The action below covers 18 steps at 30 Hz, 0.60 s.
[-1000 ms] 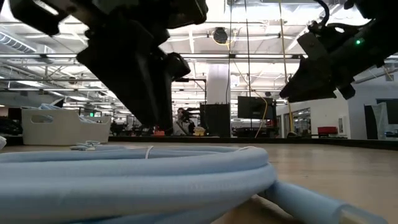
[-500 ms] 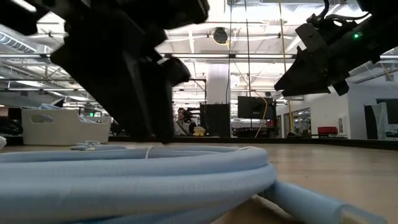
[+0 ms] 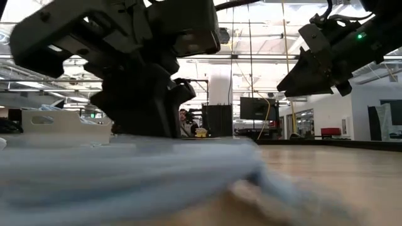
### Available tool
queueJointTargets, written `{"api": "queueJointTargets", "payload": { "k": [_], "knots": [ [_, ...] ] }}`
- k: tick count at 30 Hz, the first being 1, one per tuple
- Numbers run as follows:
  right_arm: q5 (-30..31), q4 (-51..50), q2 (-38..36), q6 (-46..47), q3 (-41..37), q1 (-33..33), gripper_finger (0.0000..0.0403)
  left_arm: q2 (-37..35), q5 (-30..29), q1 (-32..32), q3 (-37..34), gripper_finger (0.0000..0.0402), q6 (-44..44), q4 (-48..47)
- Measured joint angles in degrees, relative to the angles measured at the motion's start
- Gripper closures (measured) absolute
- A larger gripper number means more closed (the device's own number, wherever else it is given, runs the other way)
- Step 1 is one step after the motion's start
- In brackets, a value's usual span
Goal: Pick & Place USB Port
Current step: Put the blue HDMI cable into the gray basket
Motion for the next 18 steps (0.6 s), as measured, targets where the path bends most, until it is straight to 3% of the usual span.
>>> {"api": "queueJointTargets", "payload": {
  "k": [3, 9, 14, 18],
  "knots": [
    [0.0, 0.0, 0.0, 0.0, 0.0, 0.0, 0.0246, -0.8, -5.6, 0.0, -0.1, 0.0362, -1.3, -0.8],
    [0.0, 0.0, 0.0, 0.1, 0.0, 0.0, 0.0246, -7.4, -26.5, 1.7, 0.0, 0.0362, -10.5, -13.5],
    [-0.1, 0.4, 0.0, 0.2, 0.0, 0.1, 0.0246, -18.4, -43.3, 5.6, 0.2, 0.0362, -31.6, -35.2],
    [-1.0, 0.4, 0.0, -0.3, 0.0, 0.1, 0.0246, -25.8, -48.0, 9.8, 0.2, 0.0362, -56.0, -61.4]
  ]
}}
